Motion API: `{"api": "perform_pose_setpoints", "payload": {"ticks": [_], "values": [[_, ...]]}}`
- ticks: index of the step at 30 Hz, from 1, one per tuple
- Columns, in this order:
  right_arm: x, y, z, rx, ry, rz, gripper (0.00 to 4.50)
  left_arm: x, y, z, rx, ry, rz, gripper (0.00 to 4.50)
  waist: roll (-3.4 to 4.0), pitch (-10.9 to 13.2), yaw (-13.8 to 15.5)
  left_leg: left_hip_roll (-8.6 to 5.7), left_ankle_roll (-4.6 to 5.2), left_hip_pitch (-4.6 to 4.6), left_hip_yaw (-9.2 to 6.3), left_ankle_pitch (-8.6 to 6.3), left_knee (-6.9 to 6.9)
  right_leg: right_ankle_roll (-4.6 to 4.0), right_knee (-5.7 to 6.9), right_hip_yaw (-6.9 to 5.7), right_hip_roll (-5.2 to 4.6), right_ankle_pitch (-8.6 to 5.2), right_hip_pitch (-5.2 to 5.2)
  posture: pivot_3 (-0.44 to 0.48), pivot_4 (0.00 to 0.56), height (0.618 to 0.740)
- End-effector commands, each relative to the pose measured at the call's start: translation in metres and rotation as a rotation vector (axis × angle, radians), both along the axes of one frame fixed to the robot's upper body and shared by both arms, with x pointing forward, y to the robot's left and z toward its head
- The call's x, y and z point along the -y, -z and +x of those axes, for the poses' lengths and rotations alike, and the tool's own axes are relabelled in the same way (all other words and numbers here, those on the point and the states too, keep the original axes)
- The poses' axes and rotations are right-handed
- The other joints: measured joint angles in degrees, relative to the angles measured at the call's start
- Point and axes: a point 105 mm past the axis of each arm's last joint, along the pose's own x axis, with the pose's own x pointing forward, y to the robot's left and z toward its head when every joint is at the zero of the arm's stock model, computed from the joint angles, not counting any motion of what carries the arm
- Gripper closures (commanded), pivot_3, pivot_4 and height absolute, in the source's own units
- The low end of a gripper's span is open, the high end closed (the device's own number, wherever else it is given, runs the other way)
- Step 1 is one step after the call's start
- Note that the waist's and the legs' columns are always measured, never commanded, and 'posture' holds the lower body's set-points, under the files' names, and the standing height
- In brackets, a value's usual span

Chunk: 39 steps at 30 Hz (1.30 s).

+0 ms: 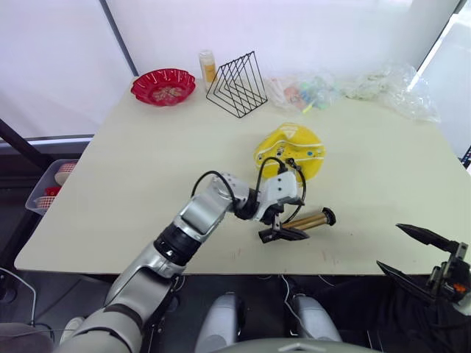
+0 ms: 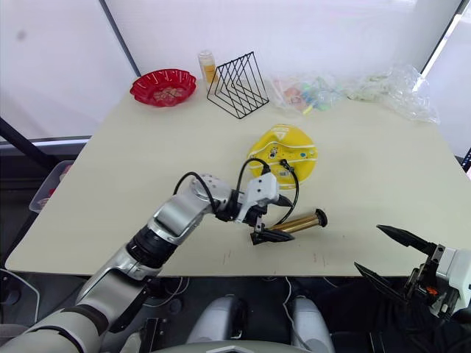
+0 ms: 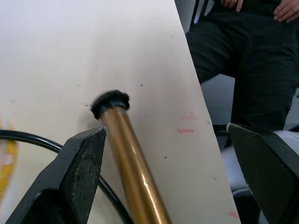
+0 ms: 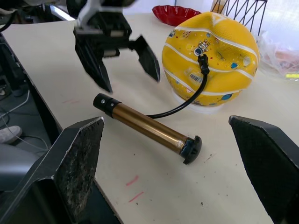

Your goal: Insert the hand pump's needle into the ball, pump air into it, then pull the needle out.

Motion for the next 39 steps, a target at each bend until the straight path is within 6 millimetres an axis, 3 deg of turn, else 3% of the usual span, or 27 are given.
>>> {"api": "perform_pose_setpoints", "payload": {"ticks": [1,8,26,29,30,31,32,36,39], "values": [[-0.003,-0.007,0.001,0.038,-0.018,-0.013,0.0,0.008,-0.002,0.005,0.036,-0.011,0.018,0.1,0.0,0.0,0.01,0.01,0.0,0.0,-0.01,0.0,0.0,0.0,0.0,0.0,0.01,0.0,0.0,0.0,0.15,0.737],[-0.004,-0.008,0.004,0.056,-0.017,-0.017,0.0,0.026,0.017,0.004,0.071,-0.02,0.1,0.1,0.0,0.0,0.05,-0.03,0.0,-0.05,-0.06,0.0,0.04,-0.01,0.0,0.09,0.06,0.0,0.02,0.0,0.15,0.737],[-0.007,-0.005,0.007,0.058,-0.012,-0.016,0.0,0.028,0.058,0.009,0.112,-0.089,0.227,0.1,0.01,0.0,0.05,-0.01,0.0,-0.03,-0.06,0.0,0.04,-0.01,0.0,0.13,0.08,0.01,0.02,0.0,0.15,0.737],[-0.007,-0.005,0.007,0.061,-0.007,-0.014,0.0,0.029,0.061,0.013,0.116,-0.101,0.232,0.9,0.01,0.0,0.04,-0.01,0.0,-0.02,-0.06,0.0,0.05,-0.01,0.0,0.13,0.08,0.01,0.02,0.0,0.15,0.737],[-0.007,-0.005,0.007,0.061,-0.006,-0.014,0.0,0.029,0.061,0.014,0.12,-0.102,0.232,0.95,0.01,0.0,0.04,-0.01,0.0,-0.02,-0.06,0.0,0.05,0.0,0.0,0.13,0.08,0.01,0.02,0.0,0.15,0.737],[-0.007,-0.004,0.008,0.06,-0.005,-0.014,0.0,0.029,0.06,0.014,0.12,-0.103,0.23,1.69,0.01,0.0,0.01,-0.01,0.0,-0.02,-0.06,0.0,0.05,0.0,0.01,0.13,0.08,0.0,0.02,0.0,0.15,0.737],[-0.007,-0.004,0.008,0.059,0.0,-0.013,0.0,0.029,0.06,0.015,0.121,-0.105,0.226,1.86,0.01,-0.01,0.0,0.0,0.0,-0.01,-0.06,0.0,0.05,0.0,0.01,0.12,0.09,0.0,0.02,0.0,0.15,0.737],[-0.007,-0.003,0.01,0.054,0.023,0.0,0.0,0.028,0.055,0.016,0.098,-0.117,0.195,3.38,0.03,-0.02,0.14,0.0,0.0,-0.01,-0.05,0.0,0.05,0.0,0.01,0.13,0.08,0.01,0.03,0.0,0.15,0.737],[-0.011,-0.006,0.013,0.055,0.05,0.04,0.0,0.026,0.049,0.016,0.079,-0.118,0.159,3.44,0.04,-0.02,0.05,0.02,0.0,-0.01,-0.08,0.0,0.12,0.0,0.06,0.1,0.08,0.01,0.03,0.0,0.15,0.737]]}}
